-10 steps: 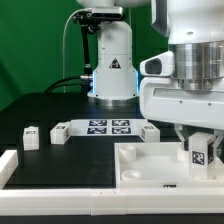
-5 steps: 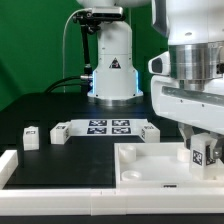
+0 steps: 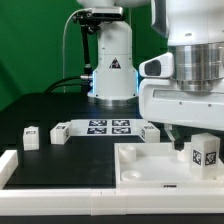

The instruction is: Assemble one leg

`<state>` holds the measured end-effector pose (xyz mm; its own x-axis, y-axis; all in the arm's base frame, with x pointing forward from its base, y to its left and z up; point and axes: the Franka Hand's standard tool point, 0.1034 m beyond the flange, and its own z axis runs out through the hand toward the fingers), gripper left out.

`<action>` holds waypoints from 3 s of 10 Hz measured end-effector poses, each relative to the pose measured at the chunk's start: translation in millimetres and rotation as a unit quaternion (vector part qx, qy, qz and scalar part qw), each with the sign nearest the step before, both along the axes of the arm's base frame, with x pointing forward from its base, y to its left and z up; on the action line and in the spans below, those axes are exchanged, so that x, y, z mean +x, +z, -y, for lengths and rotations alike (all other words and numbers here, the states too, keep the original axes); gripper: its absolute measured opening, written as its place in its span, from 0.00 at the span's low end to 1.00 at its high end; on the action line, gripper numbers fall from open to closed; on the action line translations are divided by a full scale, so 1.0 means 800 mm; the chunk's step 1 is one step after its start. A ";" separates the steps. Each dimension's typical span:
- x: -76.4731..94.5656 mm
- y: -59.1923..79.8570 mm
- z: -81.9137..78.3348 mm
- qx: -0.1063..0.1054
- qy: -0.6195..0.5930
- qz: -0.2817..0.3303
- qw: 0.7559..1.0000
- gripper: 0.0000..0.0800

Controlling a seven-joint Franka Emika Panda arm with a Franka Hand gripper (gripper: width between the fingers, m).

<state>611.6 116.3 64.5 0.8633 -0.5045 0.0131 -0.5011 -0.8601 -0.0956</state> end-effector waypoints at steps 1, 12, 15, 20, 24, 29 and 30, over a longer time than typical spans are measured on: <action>0.000 0.000 0.001 -0.006 0.071 0.005 0.997 0.81; 0.001 0.000 0.001 -0.038 0.350 0.024 0.936 0.36; 0.000 0.002 -0.002 -0.029 0.172 0.014 0.985 0.36; -0.002 0.000 0.028 -0.038 -0.074 -0.009 0.997 0.37; -0.006 0.000 0.046 -0.050 -0.176 -0.012 0.983 0.38; -0.006 0.000 0.047 -0.050 -0.170 -0.012 0.984 0.74; -0.006 0.000 0.047 -0.050 -0.170 -0.012 0.984 0.80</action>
Offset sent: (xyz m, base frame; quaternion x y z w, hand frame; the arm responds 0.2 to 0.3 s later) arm -0.0062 0.0086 0.0020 -0.0009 -0.0113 -0.2719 0.9623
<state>607.1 78.8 64.2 0.6458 -0.7613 0.0588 -0.7625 -0.6470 -0.0033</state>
